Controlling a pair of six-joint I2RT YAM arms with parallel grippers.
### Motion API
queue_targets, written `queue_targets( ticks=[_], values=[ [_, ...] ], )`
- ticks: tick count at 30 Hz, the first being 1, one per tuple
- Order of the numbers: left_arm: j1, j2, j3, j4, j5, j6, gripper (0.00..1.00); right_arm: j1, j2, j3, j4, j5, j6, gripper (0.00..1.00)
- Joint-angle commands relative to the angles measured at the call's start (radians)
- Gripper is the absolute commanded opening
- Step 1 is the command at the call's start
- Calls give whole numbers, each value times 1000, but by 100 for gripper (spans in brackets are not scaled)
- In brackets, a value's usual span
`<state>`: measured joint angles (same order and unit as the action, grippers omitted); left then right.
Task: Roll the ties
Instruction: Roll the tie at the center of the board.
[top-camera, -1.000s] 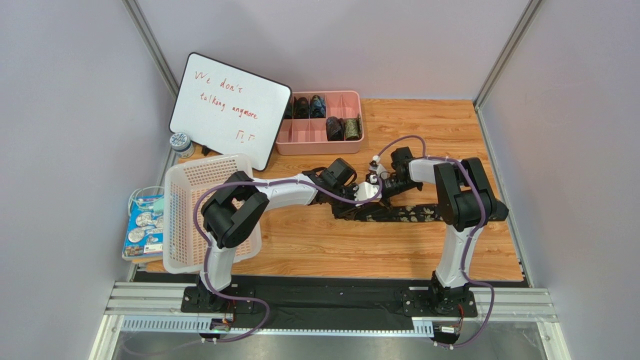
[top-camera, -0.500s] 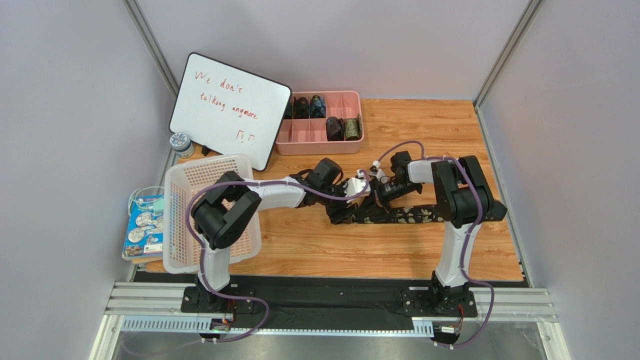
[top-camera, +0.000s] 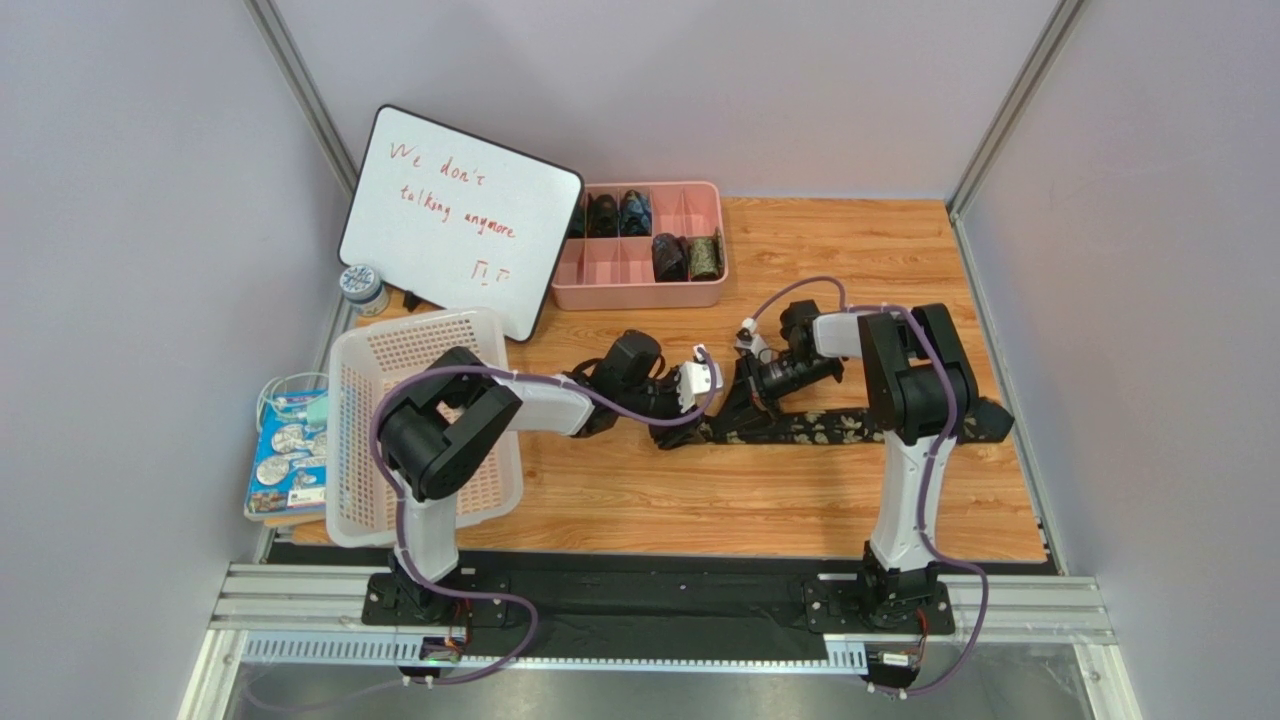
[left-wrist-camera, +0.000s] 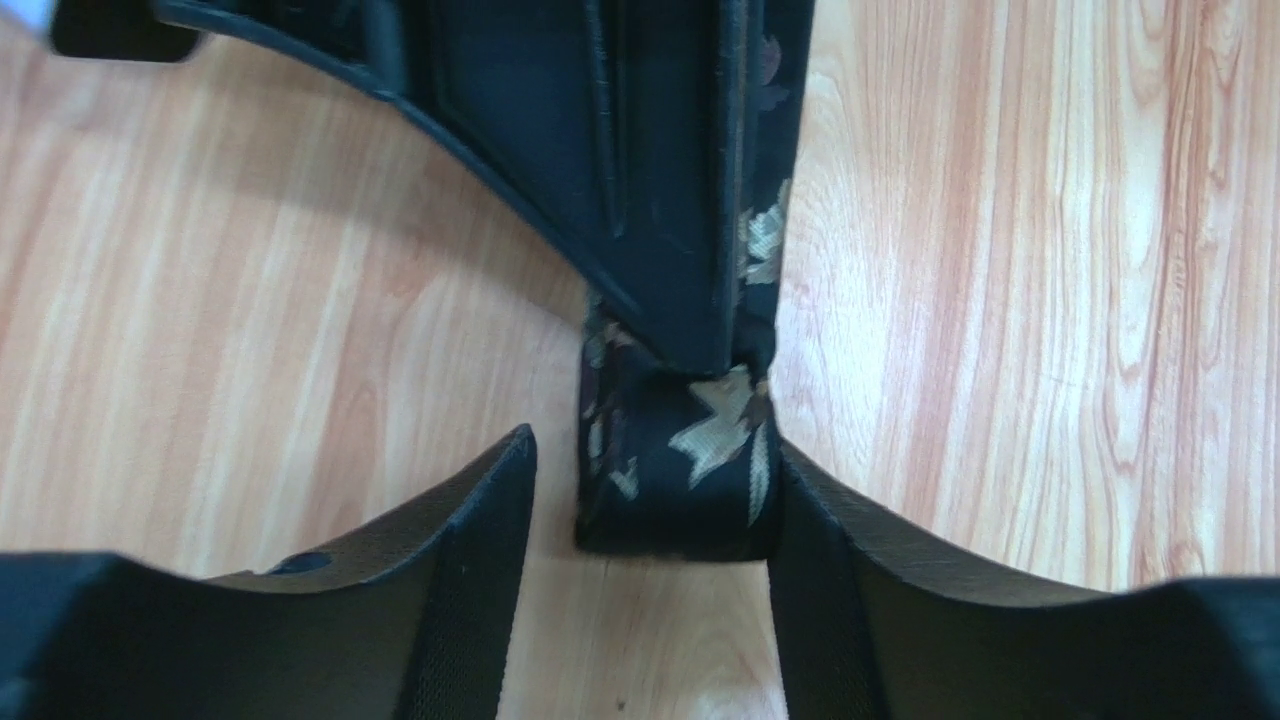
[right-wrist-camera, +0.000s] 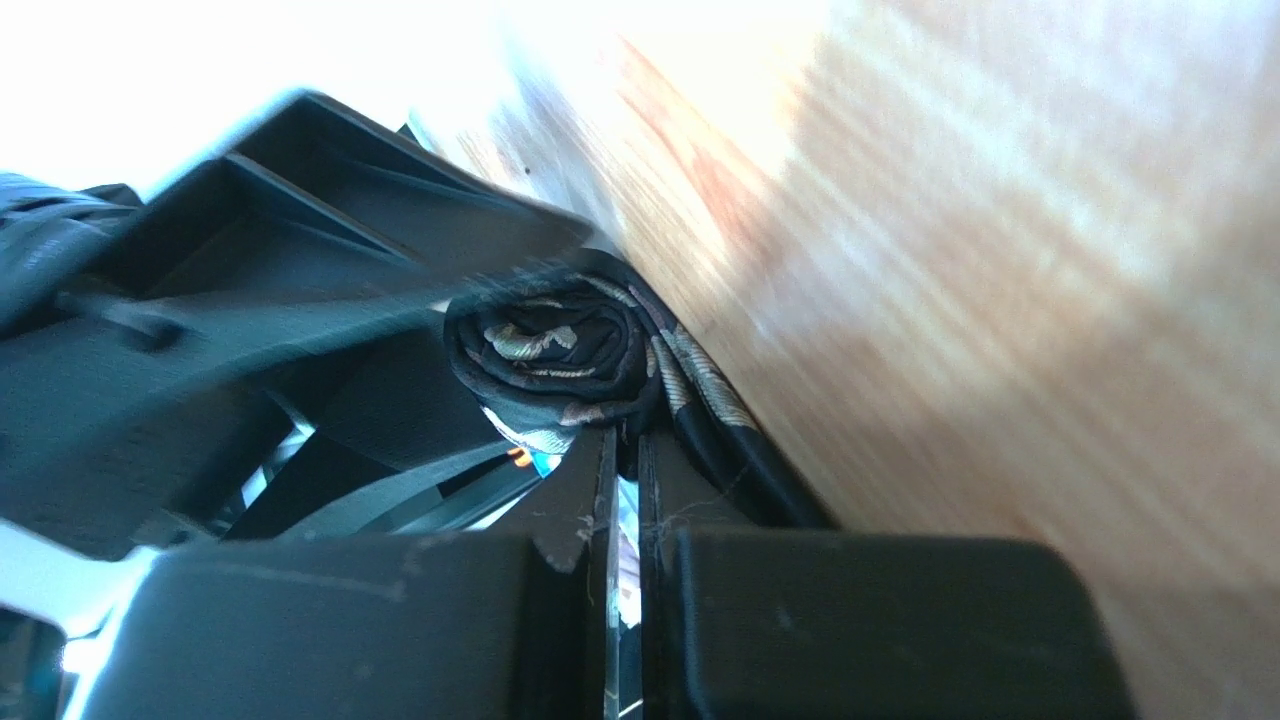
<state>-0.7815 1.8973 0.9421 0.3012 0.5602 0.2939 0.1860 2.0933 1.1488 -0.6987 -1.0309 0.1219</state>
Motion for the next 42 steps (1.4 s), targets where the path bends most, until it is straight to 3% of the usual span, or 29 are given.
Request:
queue_targets(
  ticks=[1, 4, 5, 6, 12, 15, 19, 26, 29, 30, 31, 35, 39, 42],
  values=[
    [-16, 52, 46, 52, 29, 59, 40, -6, 103, -4, -25, 230, -14, 0],
    [-22, 46, 82, -74, 9, 114, 16, -8, 70, 6, -38, 191, -24, 2],
    [-25, 40, 95, -161, -11, 146, 15, -8, 56, 9, -42, 180, -25, 5],
    [-28, 42, 109, -210, -19, 163, 15, -8, 19, 12, -50, 172, -28, 14],
    [-65, 48, 193, -500, -117, 203, 14, -13, -133, 20, -127, 155, -64, 41],
    [-82, 62, 216, -553, -149, 192, 16, -7, -179, 14, -107, 129, -36, 50],
    [-104, 92, 267, -597, -175, 169, 22, 20, -165, 8, -50, 89, 27, 52],
    [-104, 124, 314, -619, -183, 129, 23, 55, -107, -21, 41, 107, 84, 46],
    [-104, 121, 314, -613, -183, 123, 24, 53, -88, -26, 57, 153, 85, 22],
    [-102, 118, 310, -613, -184, 122, 27, 50, -82, -34, 57, 163, 85, 7],
    [-101, 115, 305, -611, -172, 120, 30, 47, -82, -40, 57, 170, 82, 0],
    [-27, 27, 212, -486, -41, 73, 56, 12, -61, -66, 35, 189, 44, 0],
    [14, -66, 37, -193, 105, 2, 84, -20, -12, -78, 18, 166, 10, 0],
    [14, -58, 11, -53, 132, -48, 86, -31, 30, -70, 1, 146, -14, 0]
  ],
)
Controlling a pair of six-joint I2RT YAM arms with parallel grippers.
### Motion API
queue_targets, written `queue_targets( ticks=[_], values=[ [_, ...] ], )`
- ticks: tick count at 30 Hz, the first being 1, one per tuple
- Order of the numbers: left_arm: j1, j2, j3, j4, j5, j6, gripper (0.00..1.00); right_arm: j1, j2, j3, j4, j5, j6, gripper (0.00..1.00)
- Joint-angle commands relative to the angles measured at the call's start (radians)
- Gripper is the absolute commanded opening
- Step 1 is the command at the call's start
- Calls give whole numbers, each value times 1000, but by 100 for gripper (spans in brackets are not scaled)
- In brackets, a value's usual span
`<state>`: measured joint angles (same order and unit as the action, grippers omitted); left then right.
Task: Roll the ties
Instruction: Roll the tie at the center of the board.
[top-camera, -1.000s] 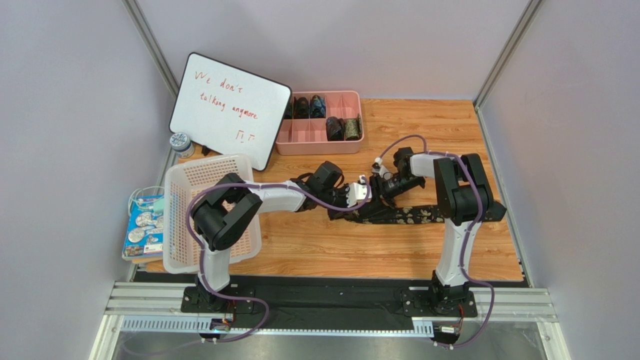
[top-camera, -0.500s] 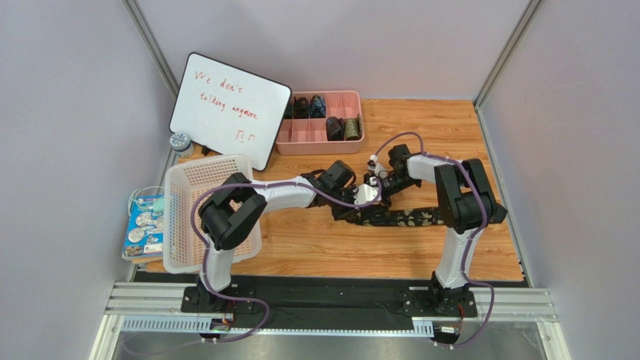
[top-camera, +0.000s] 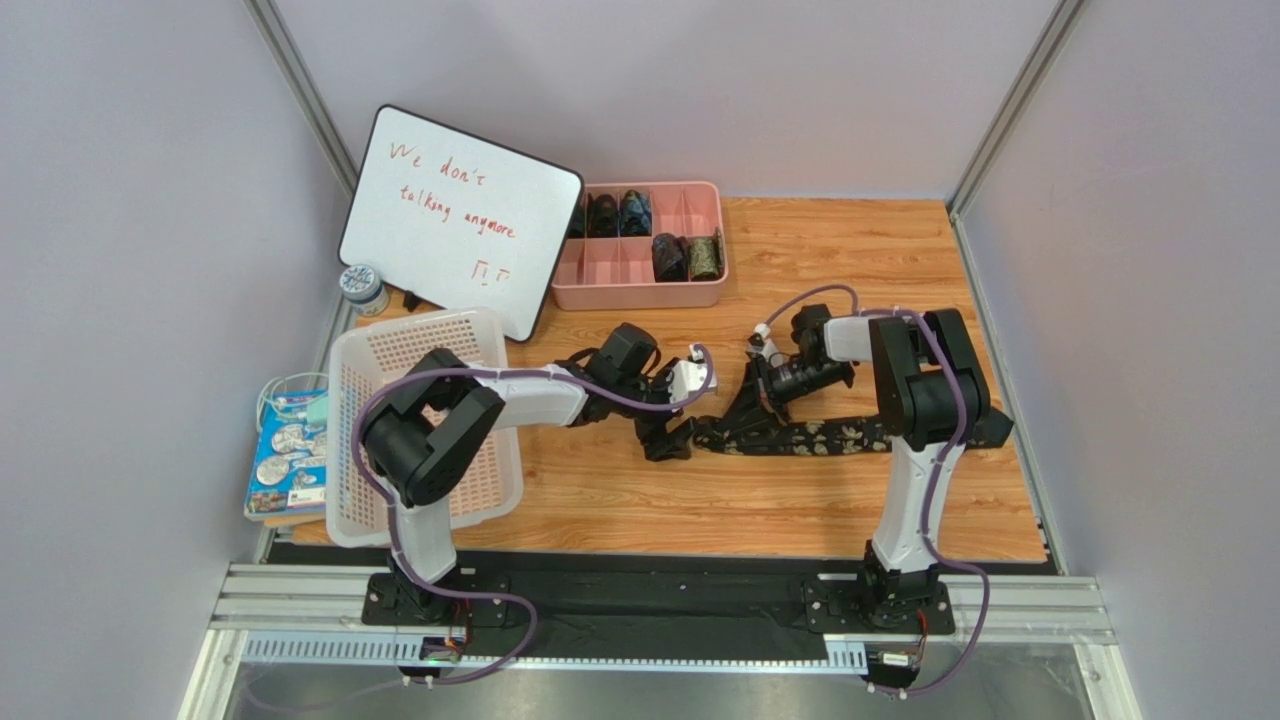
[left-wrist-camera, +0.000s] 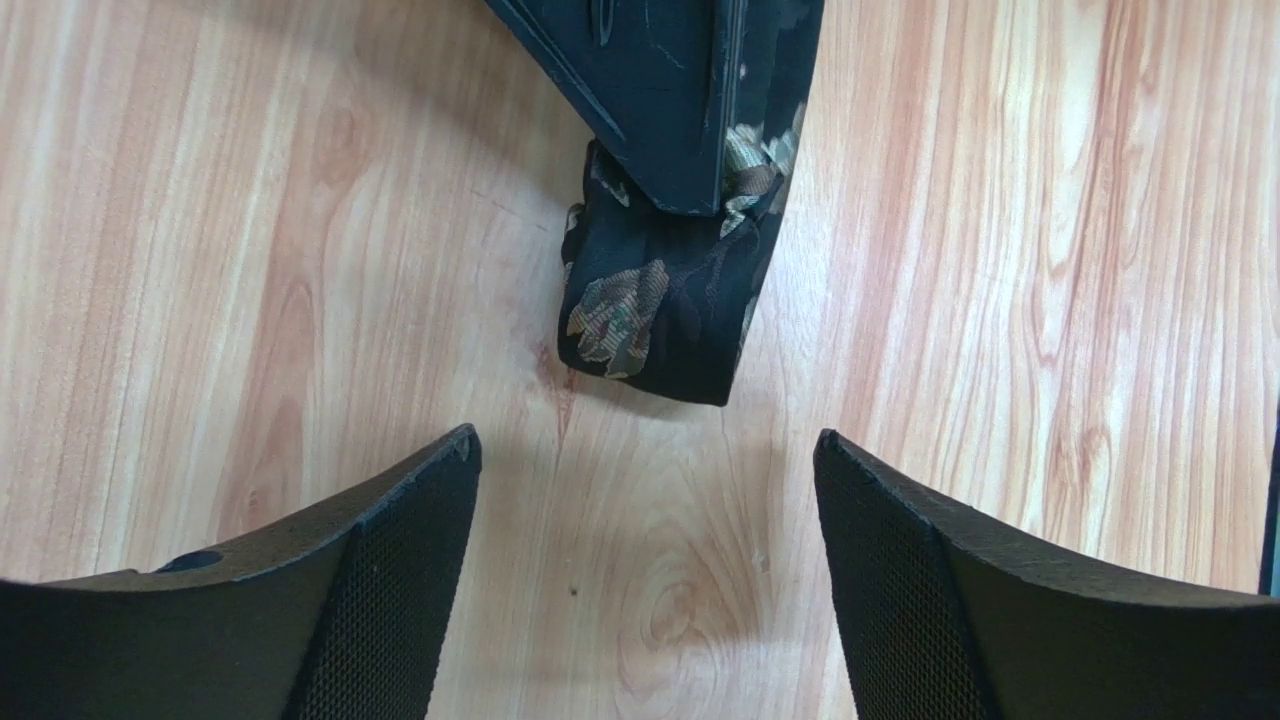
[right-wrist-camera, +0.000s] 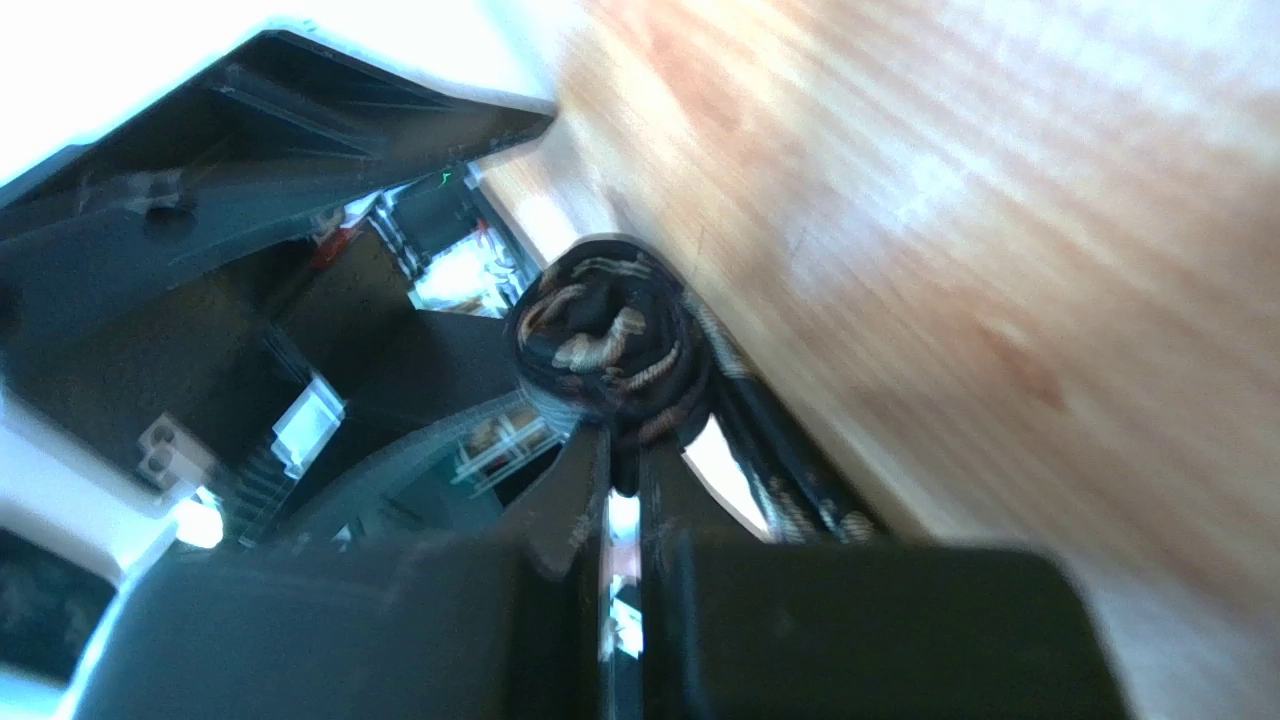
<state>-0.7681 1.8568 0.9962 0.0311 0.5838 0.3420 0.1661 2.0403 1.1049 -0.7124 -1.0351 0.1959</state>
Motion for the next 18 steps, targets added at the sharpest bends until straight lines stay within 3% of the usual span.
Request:
queue_targets(
  ticks=[1, 6, 10, 14, 17, 18],
  values=[
    [1, 4, -47, 275, 96, -106, 87, -13, 95, -24, 10, 149, -95, 0],
    [-19, 77, -13, 358, 59, -97, 87, -13, 116, -19, -10, 155, -131, 0],
    [-49, 125, 10, 348, 47, -45, 78, -11, 136, 1, -12, 146, -142, 0],
    [-112, 131, 47, 193, -85, 106, 58, -7, 113, 24, 7, 104, -141, 0],
    [-131, 116, 59, 93, -165, 173, 32, -4, 86, 58, -4, 78, -147, 1],
    [-135, 111, 65, 45, -174, 201, 28, -4, 78, 70, -40, 70, -159, 2]
  ],
)
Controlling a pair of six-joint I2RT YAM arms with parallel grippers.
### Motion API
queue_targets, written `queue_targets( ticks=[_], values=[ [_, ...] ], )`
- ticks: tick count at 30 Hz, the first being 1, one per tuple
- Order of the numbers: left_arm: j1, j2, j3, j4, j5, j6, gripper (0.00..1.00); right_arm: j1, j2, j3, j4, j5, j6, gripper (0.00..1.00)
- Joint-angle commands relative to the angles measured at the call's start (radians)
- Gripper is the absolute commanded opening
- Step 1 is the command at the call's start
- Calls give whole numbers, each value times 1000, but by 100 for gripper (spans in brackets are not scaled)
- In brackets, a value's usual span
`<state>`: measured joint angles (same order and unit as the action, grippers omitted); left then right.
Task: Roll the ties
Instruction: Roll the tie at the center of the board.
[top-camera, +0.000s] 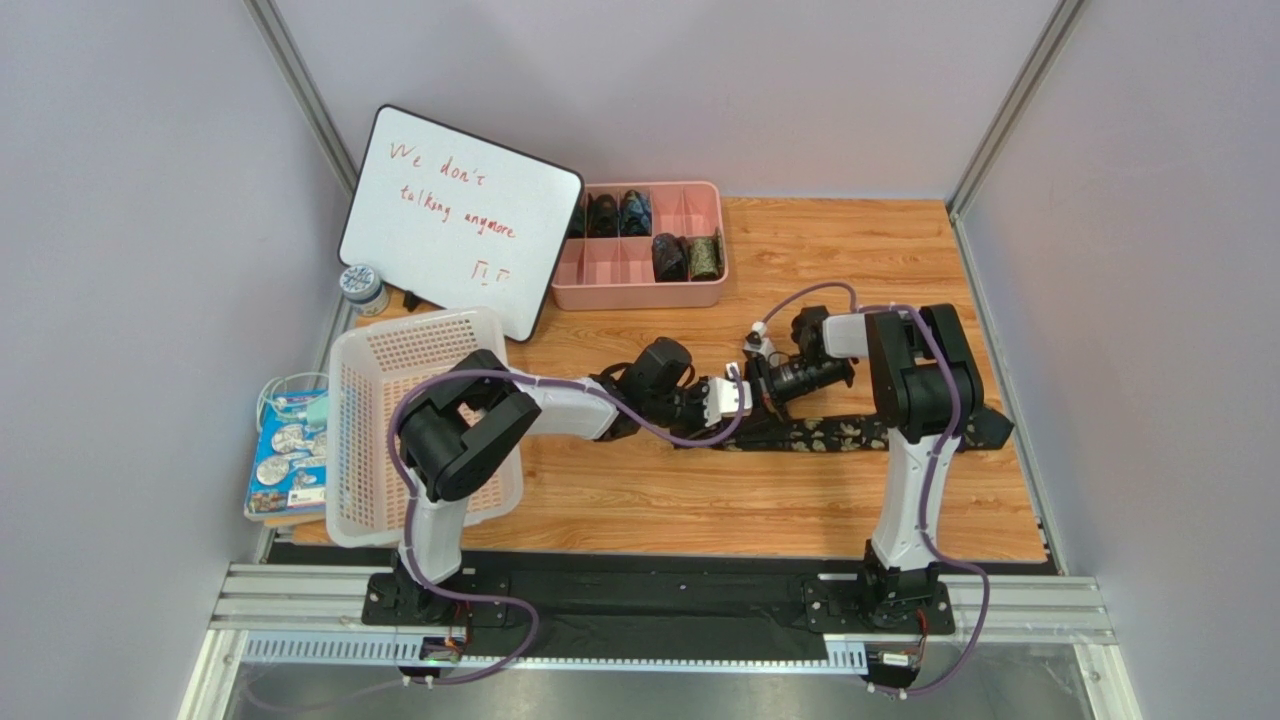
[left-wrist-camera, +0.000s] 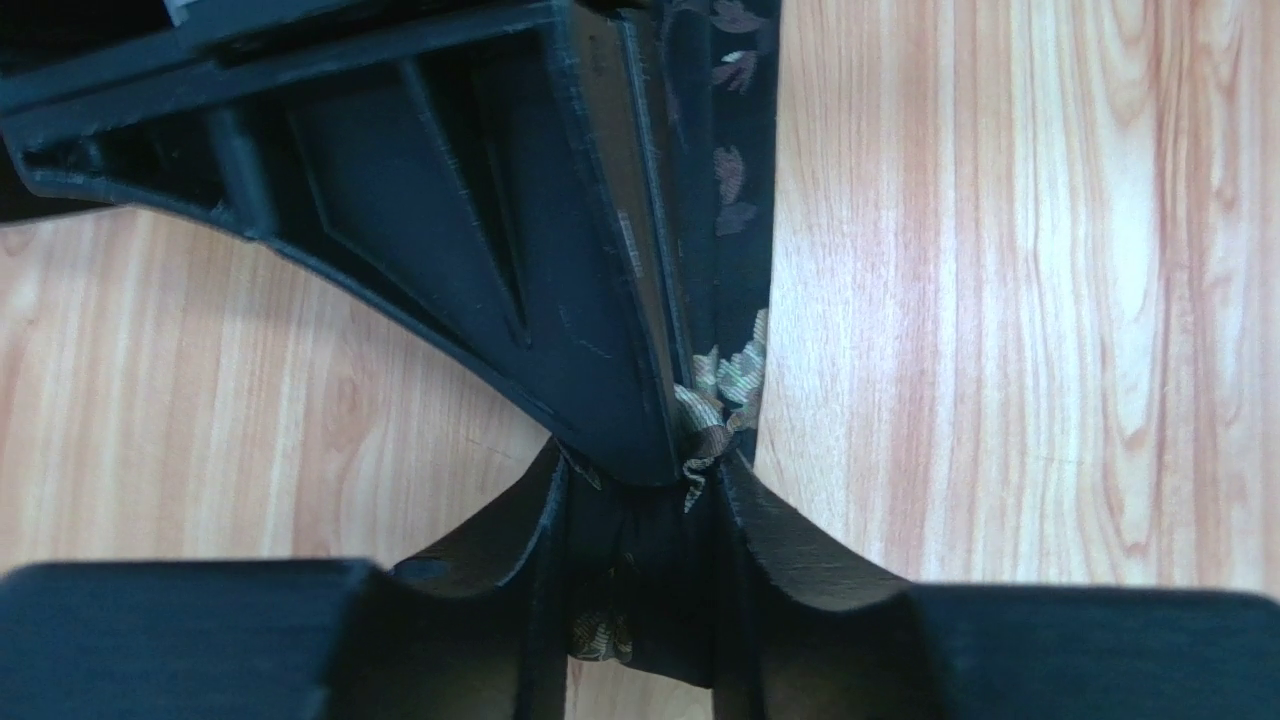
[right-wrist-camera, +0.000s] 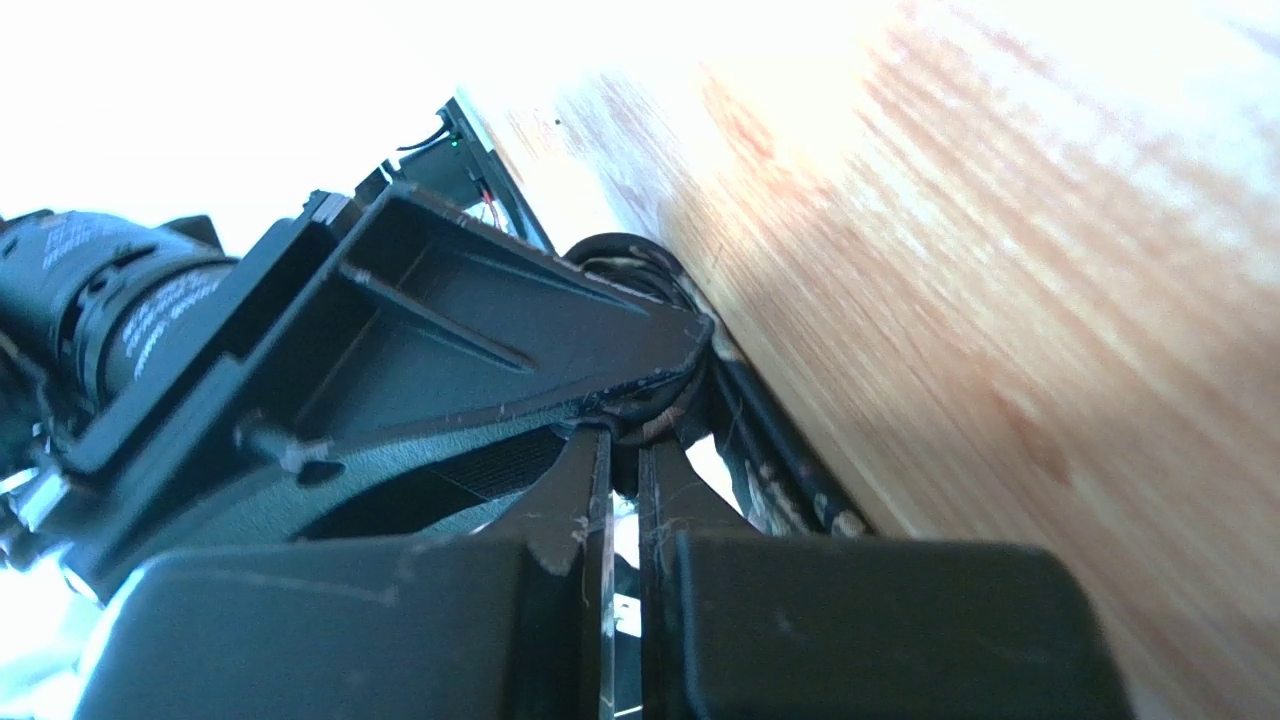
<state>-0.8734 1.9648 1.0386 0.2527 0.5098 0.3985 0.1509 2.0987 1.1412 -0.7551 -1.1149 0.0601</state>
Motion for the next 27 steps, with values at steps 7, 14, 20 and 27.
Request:
queue_targets(
  ticks=[7, 14, 20, 27],
  values=[
    [-30, 5, 80, -368, -126, 145, 13, -5, -94, 75, -154, 168, -109, 36],
    [-30, 39, 139, -458, -146, 128, 15, 13, -146, 11, -55, 148, -7, 46],
    [-32, 54, 176, -512, -149, 112, 20, 58, -92, -3, 65, 150, 67, 38],
    [0, 11, 156, -466, -90, 47, 47, 44, -40, -12, 73, 271, 70, 0]
  ],
)
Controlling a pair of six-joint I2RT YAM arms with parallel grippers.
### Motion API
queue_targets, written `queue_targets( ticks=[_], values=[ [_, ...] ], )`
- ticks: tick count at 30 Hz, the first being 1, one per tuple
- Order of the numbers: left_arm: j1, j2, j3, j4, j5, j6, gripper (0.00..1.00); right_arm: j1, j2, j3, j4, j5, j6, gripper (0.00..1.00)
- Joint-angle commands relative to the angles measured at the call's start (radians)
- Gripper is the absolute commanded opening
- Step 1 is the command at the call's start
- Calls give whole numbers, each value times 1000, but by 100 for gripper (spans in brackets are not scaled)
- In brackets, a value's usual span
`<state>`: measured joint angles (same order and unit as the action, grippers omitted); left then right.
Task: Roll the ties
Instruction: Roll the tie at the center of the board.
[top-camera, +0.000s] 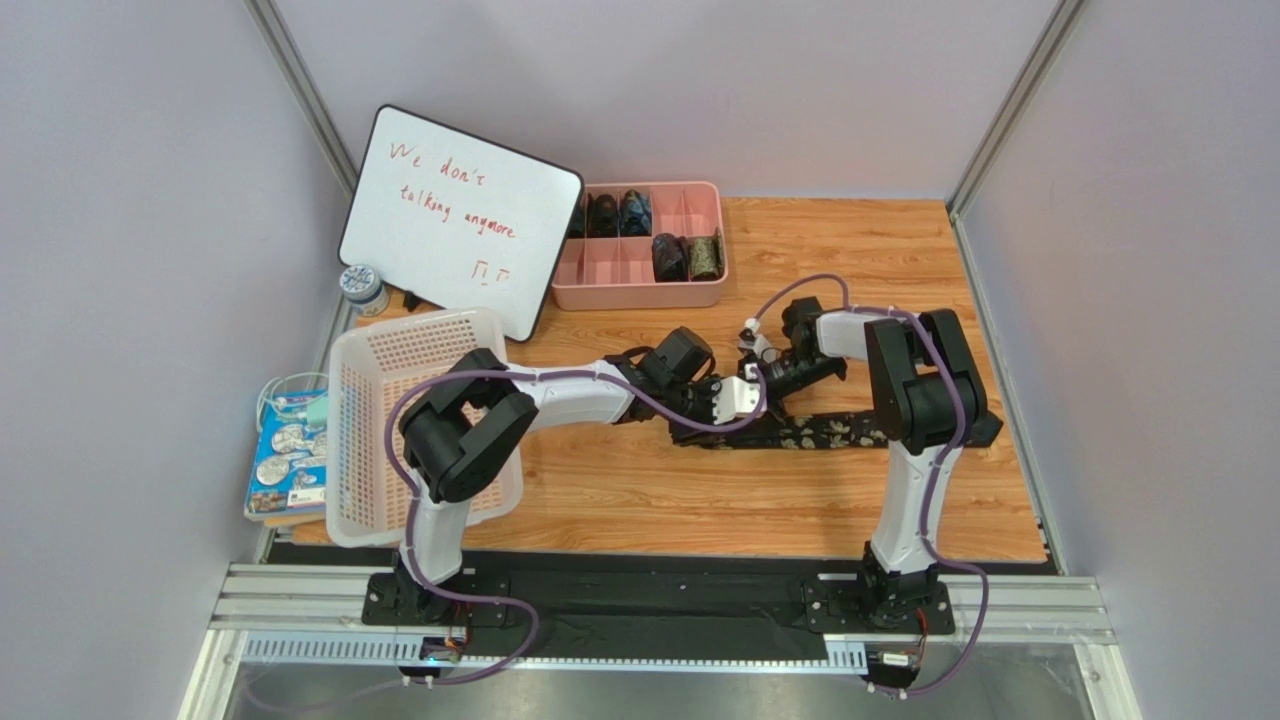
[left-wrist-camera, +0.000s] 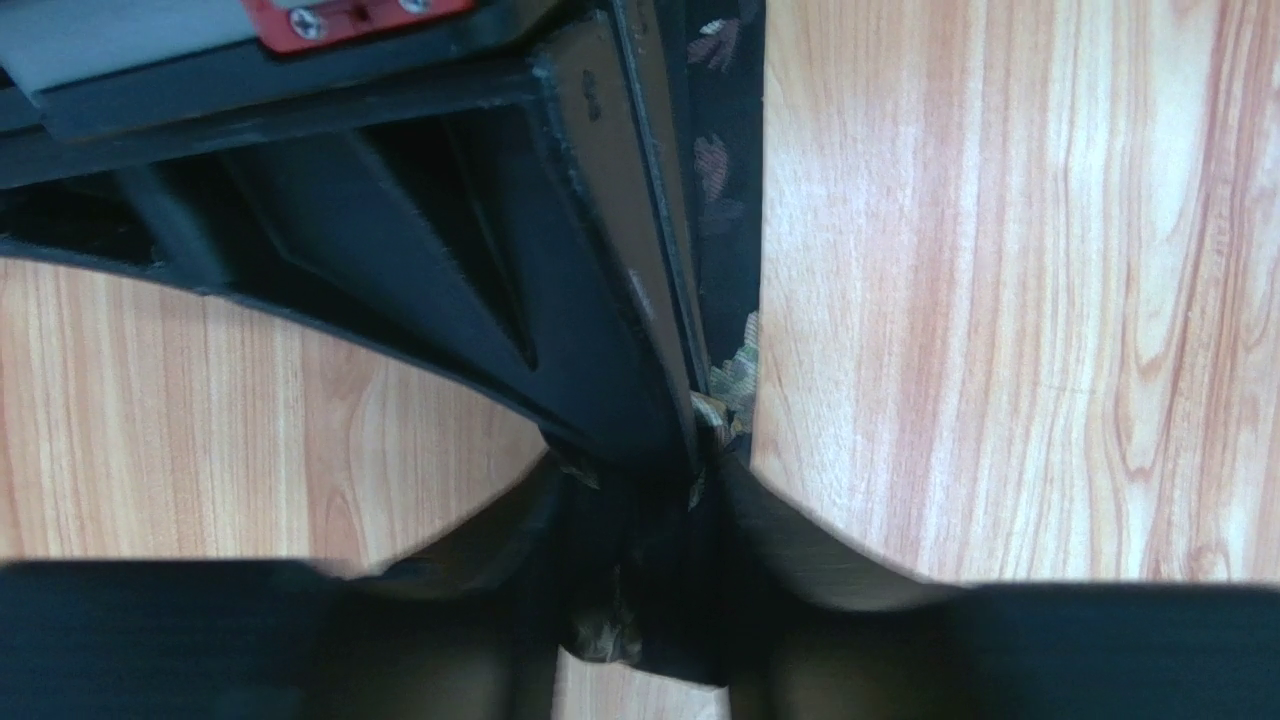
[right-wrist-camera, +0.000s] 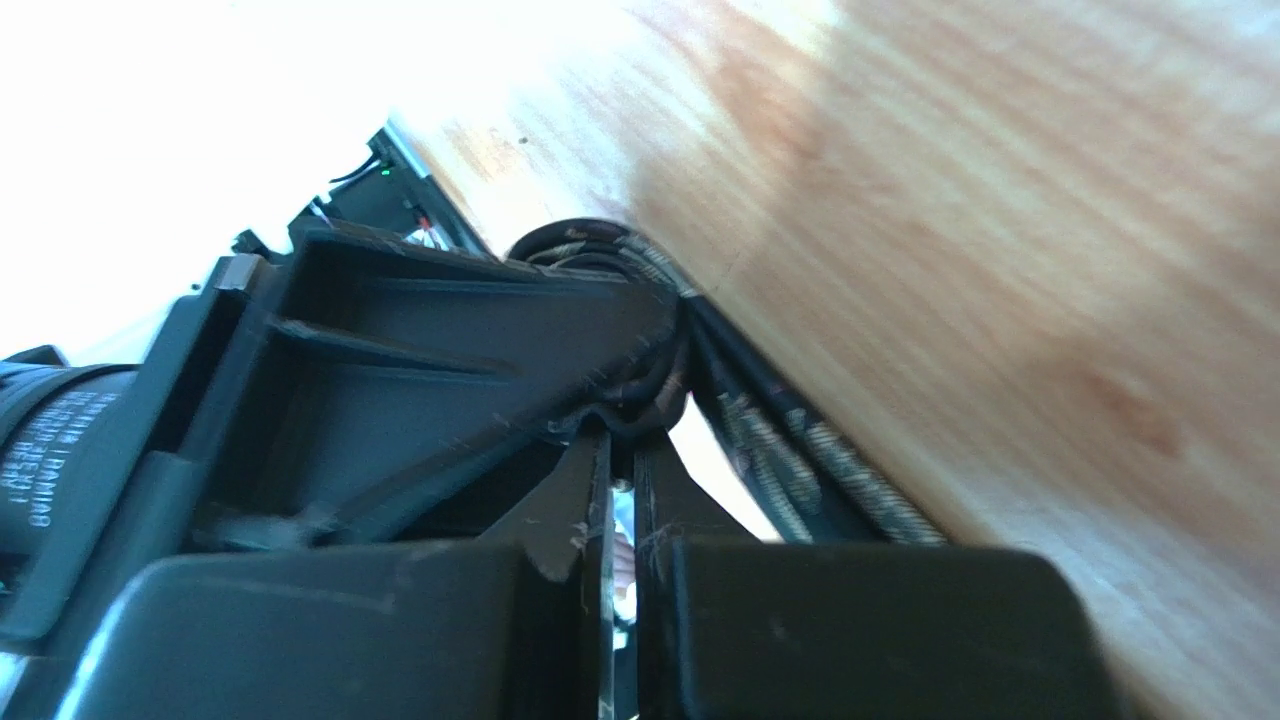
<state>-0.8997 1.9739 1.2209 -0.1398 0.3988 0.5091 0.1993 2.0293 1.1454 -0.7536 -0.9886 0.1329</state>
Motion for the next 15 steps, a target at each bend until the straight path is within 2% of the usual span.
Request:
queue_targets(
  ticks=[1, 2, 3, 4, 10, 15],
  values=[
    [45, -18, -59, -11, 66, -89, 53, -6, 29, -21, 68, 160, -9, 0],
    [95, -64, -86, 41, 168, -157, 60, -11, 34, -26, 65, 168, -9, 0],
    [116, -87, -154, 104, 219, -187, 77, -17, 42, -33, 62, 172, -12, 0],
    [133, -105, -185, 234, 254, -213, 81, -17, 49, -35, 56, 176, -18, 0],
    [140, -116, -274, 492, 264, -302, 83, -17, 107, -9, 31, 246, -24, 0],
    [108, -50, -261, 539, 248, -253, 81, -14, 134, 19, 7, 289, -24, 0]
  ],
)
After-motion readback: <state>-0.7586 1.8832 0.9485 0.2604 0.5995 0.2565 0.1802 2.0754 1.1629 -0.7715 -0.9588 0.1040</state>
